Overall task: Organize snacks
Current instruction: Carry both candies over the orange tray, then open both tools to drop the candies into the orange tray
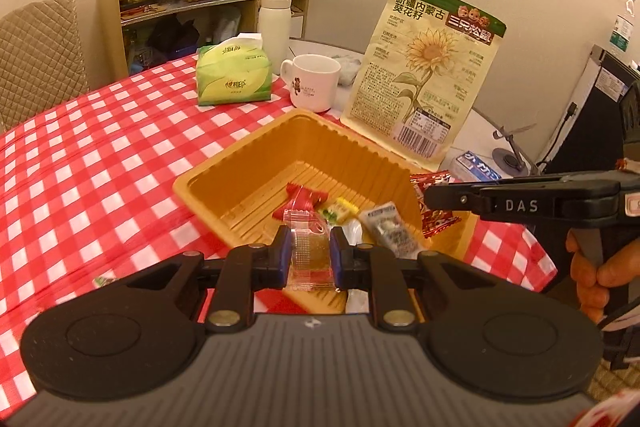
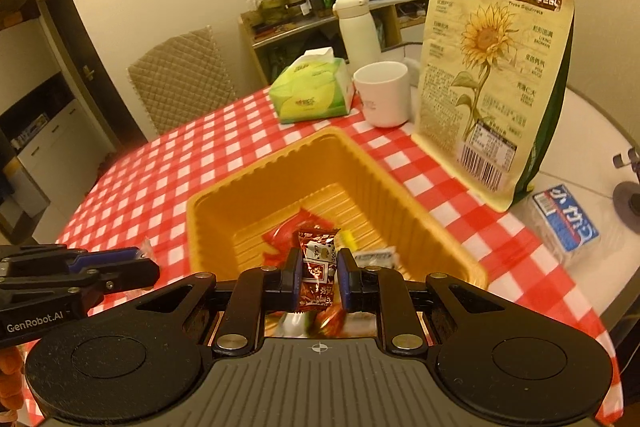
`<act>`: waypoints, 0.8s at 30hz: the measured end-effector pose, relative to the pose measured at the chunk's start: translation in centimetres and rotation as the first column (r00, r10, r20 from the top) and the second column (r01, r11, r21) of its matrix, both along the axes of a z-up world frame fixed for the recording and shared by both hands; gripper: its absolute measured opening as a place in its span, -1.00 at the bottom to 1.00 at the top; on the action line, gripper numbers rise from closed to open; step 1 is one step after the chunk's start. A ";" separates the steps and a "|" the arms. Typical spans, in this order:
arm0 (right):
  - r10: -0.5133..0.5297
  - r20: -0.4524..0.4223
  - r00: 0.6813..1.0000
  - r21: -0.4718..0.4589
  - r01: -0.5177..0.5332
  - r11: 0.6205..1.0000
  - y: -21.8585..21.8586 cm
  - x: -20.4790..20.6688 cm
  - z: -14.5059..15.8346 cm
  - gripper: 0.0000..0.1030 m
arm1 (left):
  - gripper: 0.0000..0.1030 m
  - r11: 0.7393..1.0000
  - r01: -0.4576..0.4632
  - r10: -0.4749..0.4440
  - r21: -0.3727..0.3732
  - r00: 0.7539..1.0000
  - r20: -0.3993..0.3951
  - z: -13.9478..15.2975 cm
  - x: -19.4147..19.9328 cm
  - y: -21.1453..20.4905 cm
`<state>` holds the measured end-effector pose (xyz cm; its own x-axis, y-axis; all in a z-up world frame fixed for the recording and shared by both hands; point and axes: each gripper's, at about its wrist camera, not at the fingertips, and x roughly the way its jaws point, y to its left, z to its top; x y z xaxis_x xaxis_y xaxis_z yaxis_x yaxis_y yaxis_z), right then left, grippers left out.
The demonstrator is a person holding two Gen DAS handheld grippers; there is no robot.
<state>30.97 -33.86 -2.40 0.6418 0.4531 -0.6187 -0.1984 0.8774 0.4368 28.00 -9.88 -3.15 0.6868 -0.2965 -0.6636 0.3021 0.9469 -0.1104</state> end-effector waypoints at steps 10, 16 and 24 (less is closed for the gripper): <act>0.027 0.005 1.000 -0.019 -0.027 0.999 0.2 4.1 -1.0 -0.64 | -0.65 0.996 -0.068 0.068 0.052 0.998 -0.005 -1.0 4.9 -1.7; 0.041 0.006 0.999 -0.035 -0.041 0.999 1.0 6.2 -1.5 -0.64 | -0.65 0.992 -0.098 0.099 0.079 0.995 -0.018 -1.8 7.3 -1.7; 0.042 -0.005 0.999 -0.038 -0.042 0.998 1.7 8.2 -2.3 -0.64 | -0.65 0.989 -0.113 0.120 0.096 0.991 -0.065 -3.7 9.9 -1.4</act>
